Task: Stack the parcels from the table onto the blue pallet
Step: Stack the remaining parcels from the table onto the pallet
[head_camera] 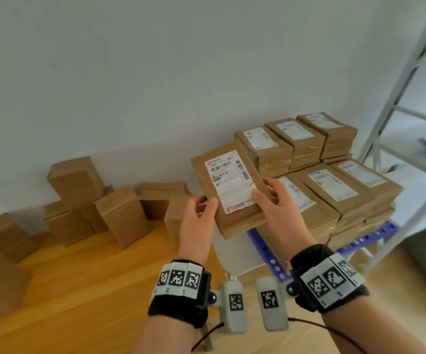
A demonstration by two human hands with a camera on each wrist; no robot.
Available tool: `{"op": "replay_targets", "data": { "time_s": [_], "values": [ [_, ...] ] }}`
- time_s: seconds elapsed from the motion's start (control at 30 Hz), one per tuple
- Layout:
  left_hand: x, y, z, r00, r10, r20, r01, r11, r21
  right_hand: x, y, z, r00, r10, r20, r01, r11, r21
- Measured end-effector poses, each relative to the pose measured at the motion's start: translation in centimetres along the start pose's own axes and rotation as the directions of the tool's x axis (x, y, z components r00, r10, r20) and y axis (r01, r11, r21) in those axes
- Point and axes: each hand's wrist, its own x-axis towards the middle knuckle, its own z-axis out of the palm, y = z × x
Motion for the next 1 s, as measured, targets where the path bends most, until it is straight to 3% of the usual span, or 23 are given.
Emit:
{"op": "replay_targets", "data": {
  "time_s": [0.23,0.43,0.7,1.0],
  "values": [
    [-1.0,1.1,10.6,0.993,0.045,0.113,-0.047,0.999,0.021,3.6,3.1,-10.1,0.997,0.045,-0.06,-0.046,0.999,-0.008],
    [-0.8,0.6,17.1,0.979,0.069,0.194,-0.09,0.99,0.104,6.7,5.8,-14.8,0.996,0.079,-0.052,-0.082,0.995,-0.052],
    [-0.5,0.3,20.2,0.985,0.048,0.165,-0.074,0.985,0.158,9.6,8.4,-16.5,0.99,0.136,0.019,-0.134,0.987,-0.088],
    [0.1,0.7,21.3,0.989,0.05,0.136,-0.077,0.977,0.198,11.0,7.7,-17.1,0.992,0.117,0.039,-0.117,0.993,-0.002]
  ]
}}
